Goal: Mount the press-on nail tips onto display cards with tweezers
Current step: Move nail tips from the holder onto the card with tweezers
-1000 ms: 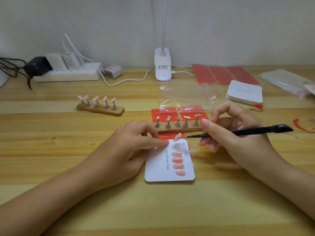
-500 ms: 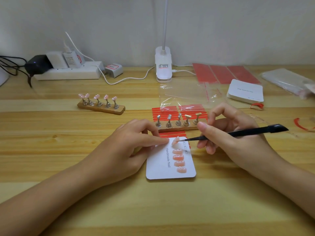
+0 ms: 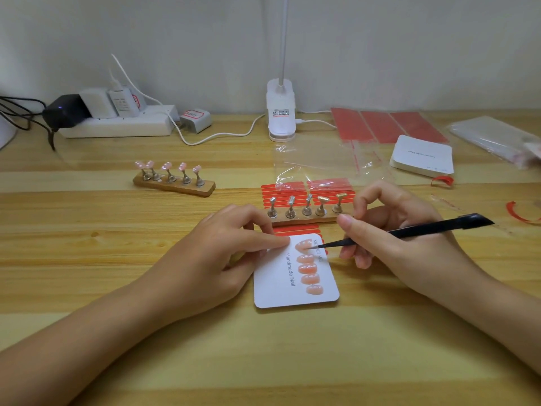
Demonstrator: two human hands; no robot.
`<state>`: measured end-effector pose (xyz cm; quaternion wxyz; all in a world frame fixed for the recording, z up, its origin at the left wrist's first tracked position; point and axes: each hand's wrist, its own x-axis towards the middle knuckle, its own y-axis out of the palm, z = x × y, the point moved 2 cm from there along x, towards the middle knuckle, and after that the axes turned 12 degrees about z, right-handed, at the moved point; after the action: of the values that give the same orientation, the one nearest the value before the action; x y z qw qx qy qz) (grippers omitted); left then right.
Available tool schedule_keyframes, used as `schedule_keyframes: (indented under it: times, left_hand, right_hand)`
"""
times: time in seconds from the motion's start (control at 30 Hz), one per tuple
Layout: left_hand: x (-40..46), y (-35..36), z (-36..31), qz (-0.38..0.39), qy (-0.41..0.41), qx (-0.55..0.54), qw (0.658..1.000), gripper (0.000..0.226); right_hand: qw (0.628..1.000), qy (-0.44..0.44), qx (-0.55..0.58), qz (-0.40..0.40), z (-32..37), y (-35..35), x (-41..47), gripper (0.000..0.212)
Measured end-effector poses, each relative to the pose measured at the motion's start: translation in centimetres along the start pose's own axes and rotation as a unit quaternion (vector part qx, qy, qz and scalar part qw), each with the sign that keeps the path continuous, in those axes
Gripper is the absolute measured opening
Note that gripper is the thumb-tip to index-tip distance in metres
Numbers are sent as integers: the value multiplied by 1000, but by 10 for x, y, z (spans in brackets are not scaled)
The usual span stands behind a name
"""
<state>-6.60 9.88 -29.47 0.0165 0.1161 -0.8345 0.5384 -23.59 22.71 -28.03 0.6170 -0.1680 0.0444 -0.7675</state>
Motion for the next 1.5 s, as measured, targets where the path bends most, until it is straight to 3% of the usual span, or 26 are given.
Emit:
schedule_keyframes:
  times: [0.3, 0.5, 0.63, 0.73, 0.8, 0.97, 1.1, 1.2, 1.33, 1.5]
  left_hand:
    - [1, 0, -1, -2, 1, 4, 1000, 32]
    - [-1, 0, -2, -7, 2, 18, 1000, 33]
    - [0, 0, -3, -13, -1, 33, 999, 33]
    - [1, 1, -3, -12, 0, 38, 999, 35]
    - [2, 2, -4, -4, -1, 39, 999, 39]
    - [0, -2, -7, 5, -2, 31, 1000, 33]
    - [-6, -5, -9, 59, 4, 18, 998, 57]
    - [-5, -5, -8, 69, 3, -18, 997, 61]
    - [-2, -8, -10, 38, 3, -94, 995, 63]
    - [5, -11, -20, -53, 14, -126, 991, 59]
  right_hand:
    - [999, 20, -12, -46, -2, -6, 1, 26]
    - [987, -45, -12, -157, 4, -9, -3, 25]
    - [977, -49, -185, -93, 1, -2, -7, 49]
    - [915, -94, -386, -69, -2, 6, -7, 31]
    - [884, -133, -445, -57, -4, 9, -6, 22]
    - [898, -115, -423, 23, -9, 10, -5, 30]
    - [897, -123, -422, 35, -15, 11, -4, 37]
    - [908, -130, -399, 19, -15, 9, -3, 37]
    - [942, -134, -309, -7, -5, 11, -4, 24]
    - [986, -100, -131, 9, 1, 10, -3, 31]
